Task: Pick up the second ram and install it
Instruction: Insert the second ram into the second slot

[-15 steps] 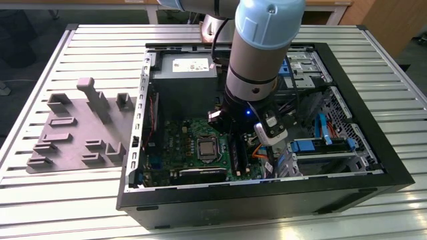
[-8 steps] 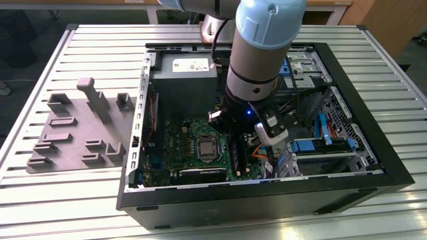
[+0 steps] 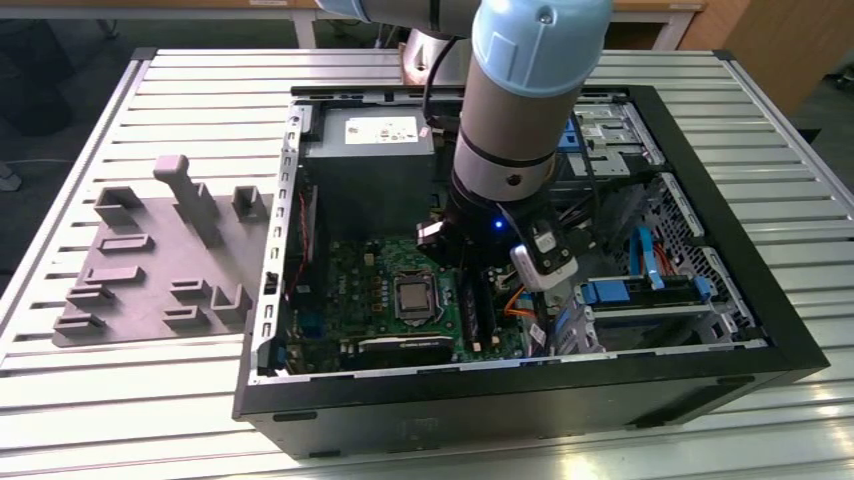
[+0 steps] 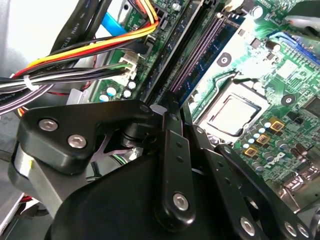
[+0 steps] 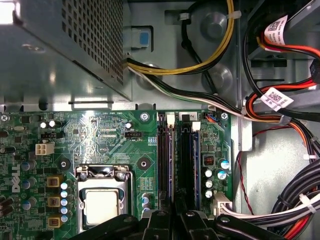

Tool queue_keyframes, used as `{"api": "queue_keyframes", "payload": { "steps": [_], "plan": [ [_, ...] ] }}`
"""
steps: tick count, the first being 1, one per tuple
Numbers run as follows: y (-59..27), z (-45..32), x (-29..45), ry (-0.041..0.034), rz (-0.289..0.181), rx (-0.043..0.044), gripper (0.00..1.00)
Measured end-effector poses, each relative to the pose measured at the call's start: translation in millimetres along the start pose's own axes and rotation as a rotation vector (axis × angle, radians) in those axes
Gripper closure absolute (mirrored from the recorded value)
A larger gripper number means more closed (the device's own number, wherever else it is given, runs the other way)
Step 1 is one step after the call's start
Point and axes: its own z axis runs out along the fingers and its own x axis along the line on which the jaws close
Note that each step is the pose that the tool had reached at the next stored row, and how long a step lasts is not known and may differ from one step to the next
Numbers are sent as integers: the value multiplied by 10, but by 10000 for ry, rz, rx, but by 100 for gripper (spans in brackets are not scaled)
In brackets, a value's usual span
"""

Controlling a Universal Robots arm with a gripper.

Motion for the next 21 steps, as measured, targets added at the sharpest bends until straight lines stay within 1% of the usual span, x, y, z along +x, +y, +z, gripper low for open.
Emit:
{"api": "queue_keyframes", "payload": {
  "steps": [7, 10, 14, 21],
  "plan": [
    [5, 0, -3, 2, -43, 29, 86],
    [9, 0, -3, 2, -52, 62, 86],
    [16, 1, -2, 2, -65, 85, 86],
    [18, 2, -2, 3, -115, 89, 86]
  ]
}}
